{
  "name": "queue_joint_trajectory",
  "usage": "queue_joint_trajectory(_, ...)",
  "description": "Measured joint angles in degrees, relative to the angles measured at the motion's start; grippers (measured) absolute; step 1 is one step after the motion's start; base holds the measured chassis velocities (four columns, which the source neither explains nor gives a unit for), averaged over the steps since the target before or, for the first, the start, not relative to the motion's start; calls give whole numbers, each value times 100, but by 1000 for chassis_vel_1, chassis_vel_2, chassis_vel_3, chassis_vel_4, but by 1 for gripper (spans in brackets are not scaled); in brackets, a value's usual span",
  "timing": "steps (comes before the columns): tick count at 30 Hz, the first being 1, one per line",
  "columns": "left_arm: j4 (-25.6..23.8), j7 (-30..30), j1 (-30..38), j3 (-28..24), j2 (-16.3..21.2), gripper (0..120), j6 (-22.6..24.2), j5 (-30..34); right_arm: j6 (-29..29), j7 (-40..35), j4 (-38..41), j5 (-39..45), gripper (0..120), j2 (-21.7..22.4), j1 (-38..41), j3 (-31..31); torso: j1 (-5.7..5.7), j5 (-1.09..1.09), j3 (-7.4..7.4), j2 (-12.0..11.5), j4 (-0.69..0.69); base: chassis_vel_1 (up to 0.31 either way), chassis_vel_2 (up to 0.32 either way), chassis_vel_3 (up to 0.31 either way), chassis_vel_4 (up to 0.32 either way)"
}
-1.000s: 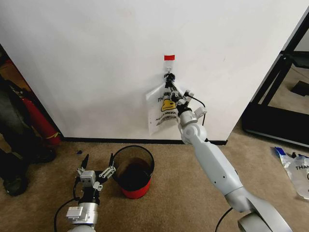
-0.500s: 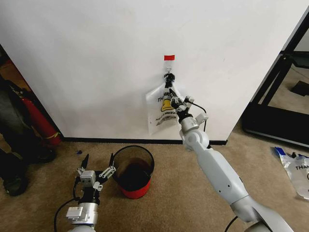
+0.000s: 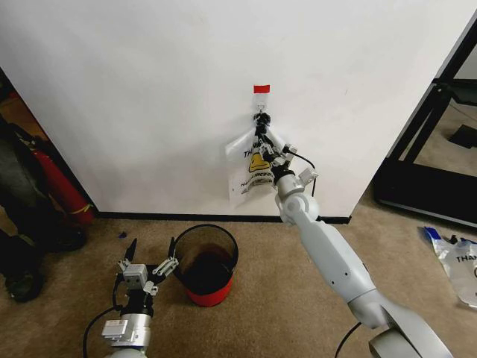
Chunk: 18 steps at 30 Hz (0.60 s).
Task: Pick up the garbage bag from the wall and place it over the trash bin.
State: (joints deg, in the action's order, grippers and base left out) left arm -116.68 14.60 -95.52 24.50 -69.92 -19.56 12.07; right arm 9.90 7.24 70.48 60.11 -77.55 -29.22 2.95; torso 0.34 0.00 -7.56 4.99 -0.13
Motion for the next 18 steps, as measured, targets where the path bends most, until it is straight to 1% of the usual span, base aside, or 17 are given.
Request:
queue_joint_trajectory(1, 0, 0, -1, -5, -1, 100, 0, -1, -5, 3, -6, 1, 54, 3, 5, 0, 0, 0, 0, 0, 0, 0, 0, 0, 0)
queue_joint_trajectory(2, 0, 0, -1, -5, -1, 100, 0, -1, -5, 3, -6, 1, 54, 3, 5, 0, 0, 0, 0, 0, 0, 0, 0, 0, 0)
queue_joint_trajectory(4, 0, 0, -1, -9, -2, 100, 0, -2, -10, 26, -16, 4, 61, 6, 13, -12, 0, 0, 0, 0, 0, 0, 0, 0, 0)
queue_joint_trajectory(6, 0, 0, -3, -10, -1, 100, 0, -3, -12, 76, -43, 15, 71, -4, 44, -38, 0, 0, 0, 0, -1, 0, 0, 0, 0)
queue_joint_trajectory(8, -7, 0, -4, -9, 3, 100, 0, -4, -12, 116, -79, 20, 79, -41, 85, -61, 0, 0, 0, 0, -3, 0, 0, 0, 0)
queue_joint_trajectory(9, -14, 0, -4, -7, 3, 100, 0, -4, -12, 132, -91, 22, 83, -57, 106, -73, 0, 0, 0, 0, -3, 0, 0, 0, 0)
queue_joint_trajectory(10, -14, 0, -4, -7, 3, 100, 0, -4, -12, 132, -91, 22, 83, -57, 106, -73, 0, 0, 0, 0, -3, 0, 0, 0, 0)
queue_joint_trajectory(11, -30, -1, -5, -2, 2, 100, 0, -4, -13, 153, -96, 25, 86, -77, 128, -92, 0, 0, 0, 0, -2, 0, 0, 0, 0)
queue_joint_trajectory(12, -37, -1, -8, 2, 1, 100, 0, -5, -13, 171, -96, 28, 84, -90, 140, -107, 0, 0, 0, 0, -1, 0, 0, 0, 0)
queue_joint_trajectory(14, -44, 0, -21, 14, -2, 100, 0, -5, -14, 203, -97, 32, 74, -104, 162, -146, 0, 0, 0, 0, 2, 0, 0, 0, 0)
queue_joint_trajectory(15, -44, 1, -25, 19, -4, 100, 0, -5, -15, 211, -97, 33, 72, -105, 171, -157, 0, 0, 0, 0, 2, 0, 0, 0, 0)
queue_joint_trajectory(17, -44, 1, -36, 23, -10, 100, -1, -5, -15, 220, -97, 38, 63, -105, 189, -170, 0, 0, 0, 0, 1, 0, 0, 0, 0)
queue_joint_trajectory(18, -44, 1, -36, 23, -10, 100, -1, -5, -15, 220, -97, 38, 63, -105, 189, -170, 0, 0, 0, 0, 1, 0, 0, 0, 0)
